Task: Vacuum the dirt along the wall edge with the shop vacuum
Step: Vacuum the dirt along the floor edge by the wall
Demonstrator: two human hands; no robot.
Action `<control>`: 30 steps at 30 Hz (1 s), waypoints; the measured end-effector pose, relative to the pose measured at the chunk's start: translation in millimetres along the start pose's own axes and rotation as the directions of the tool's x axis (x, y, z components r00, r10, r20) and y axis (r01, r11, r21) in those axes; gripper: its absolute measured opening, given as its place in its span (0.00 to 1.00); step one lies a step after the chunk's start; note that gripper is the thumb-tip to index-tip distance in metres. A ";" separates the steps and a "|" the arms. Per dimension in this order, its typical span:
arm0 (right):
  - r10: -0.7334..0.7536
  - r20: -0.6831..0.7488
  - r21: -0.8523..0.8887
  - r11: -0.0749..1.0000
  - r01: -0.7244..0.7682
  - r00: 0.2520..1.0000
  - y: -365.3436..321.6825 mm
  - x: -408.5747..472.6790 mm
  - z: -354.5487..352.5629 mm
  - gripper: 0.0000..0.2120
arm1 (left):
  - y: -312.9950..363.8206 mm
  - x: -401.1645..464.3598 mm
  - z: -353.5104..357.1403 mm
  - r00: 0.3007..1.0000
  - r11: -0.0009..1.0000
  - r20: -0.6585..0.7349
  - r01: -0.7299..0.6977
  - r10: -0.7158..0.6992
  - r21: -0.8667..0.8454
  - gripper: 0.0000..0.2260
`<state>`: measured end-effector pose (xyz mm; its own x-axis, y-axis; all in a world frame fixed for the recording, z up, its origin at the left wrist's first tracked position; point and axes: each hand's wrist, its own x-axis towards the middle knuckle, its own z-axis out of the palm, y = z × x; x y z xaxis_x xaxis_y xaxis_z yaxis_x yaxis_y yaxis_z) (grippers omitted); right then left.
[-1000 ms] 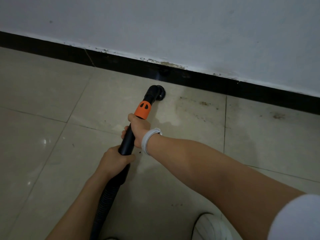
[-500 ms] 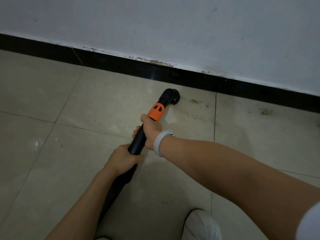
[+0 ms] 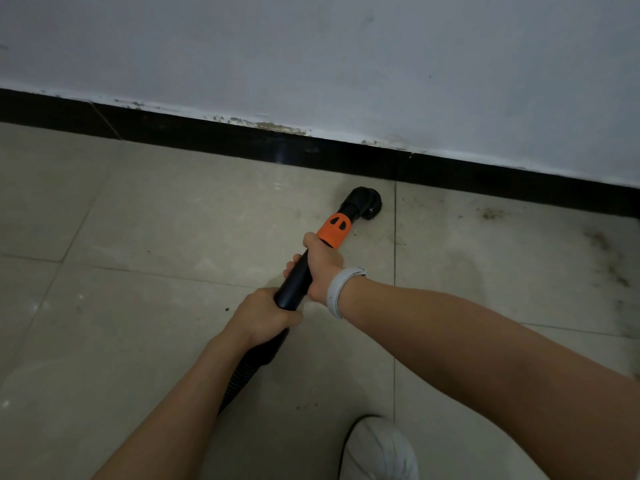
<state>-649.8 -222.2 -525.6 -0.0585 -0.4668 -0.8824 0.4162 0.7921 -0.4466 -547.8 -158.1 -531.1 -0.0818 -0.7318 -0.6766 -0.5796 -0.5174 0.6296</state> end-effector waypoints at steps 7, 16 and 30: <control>-0.020 -0.064 0.045 0.999 0.023 0.998 -6.6 6.1 -37.7 0.07 | 15.2 6.2 24.9 0.995 0.998 0.092 -0.040 0.036 0.039 0.07; -0.067 -0.008 0.092 0.993 0.068 0.998 -34.7 20.3 -34.8 0.07 | 40.4 24.6 21.2 0.995 0.985 0.015 -0.103 0.102 0.137 0.06; -0.025 0.026 0.182 0.983 0.020 0.999 -29.5 23.5 -30.2 0.07 | 34.2 34.7 3.8 0.991 0.988 0.108 -0.095 0.082 0.123 0.08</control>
<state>-690.9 -244.7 -537.6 -0.0456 -0.4961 -0.8670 0.5735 0.6976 -0.4294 -573.5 -199.5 -534.5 -0.2159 -0.7193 -0.6603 -0.6648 -0.3870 0.6389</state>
